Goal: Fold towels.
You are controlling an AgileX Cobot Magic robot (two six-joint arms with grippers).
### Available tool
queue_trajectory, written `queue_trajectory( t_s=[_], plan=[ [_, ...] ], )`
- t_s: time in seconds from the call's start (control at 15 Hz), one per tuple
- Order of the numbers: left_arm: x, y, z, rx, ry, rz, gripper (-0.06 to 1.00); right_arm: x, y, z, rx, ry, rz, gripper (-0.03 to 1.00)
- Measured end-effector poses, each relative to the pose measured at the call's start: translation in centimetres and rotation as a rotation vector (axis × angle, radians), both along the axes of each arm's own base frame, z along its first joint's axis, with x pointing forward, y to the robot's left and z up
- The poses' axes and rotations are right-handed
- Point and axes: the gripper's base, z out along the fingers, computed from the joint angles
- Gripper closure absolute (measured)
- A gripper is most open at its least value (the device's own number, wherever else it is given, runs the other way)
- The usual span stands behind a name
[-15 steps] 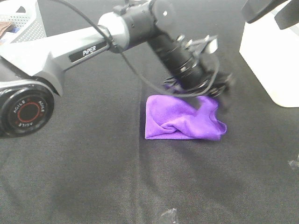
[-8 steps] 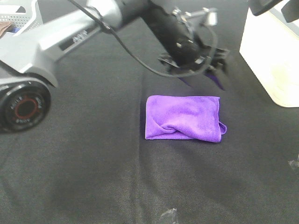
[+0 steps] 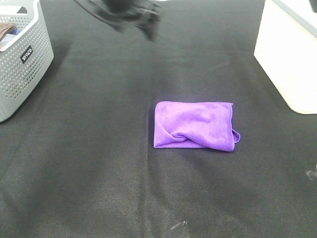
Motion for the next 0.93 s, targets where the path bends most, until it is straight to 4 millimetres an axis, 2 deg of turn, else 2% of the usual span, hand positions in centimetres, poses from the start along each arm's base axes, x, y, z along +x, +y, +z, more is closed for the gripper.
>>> queue_trajectory(
  t_s=[0.13,0.27,0.33,0.47,0.53,0.67,0.87,0.93],
  plan=[
    [-1.0,4.6,1.5,0.03,0.047,0.095,0.18,-1.7,-0.5,0.1,-0.006,-0.025,-0.005,0.29],
    [-2.9,10.5,4.8,0.023,0.046,0.201,0.18,-3.4,-1.1,-0.2,-0.024,-0.047,-0.025,0.29],
    [-4.5,13.5,7.1,0.013,0.02,0.259,0.18,-4.2,-1.5,-0.6,-0.04,-0.055,-0.035,0.29],
    [-8.4,17.7,9.6,0.012,0.007,0.336,0.18,-6.4,-2.2,-1.3,-0.054,-0.083,-0.044,0.29],
    [-10.8,19.0,10.3,0.014,0.01,0.361,0.18,-7.7,-2.4,-1.6,-0.045,-0.098,-0.044,0.29],
    [-16.9,20.9,11.5,0.014,0.004,0.402,0.18,-11.0,-2.9,-2.4,-0.008,-0.15,-0.037,0.29],
    [-26.7,22.2,12.0,0.0,-0.061,0.44,0.18,-15.4,-3.8,-3.8,0.032,-0.247,-0.044,0.29],
    [-29.7,22.2,11.4,-0.008,-0.078,0.444,0.18,-16.7,-4.1,-4.5,0.051,-0.275,-0.053,0.29]
  ],
)
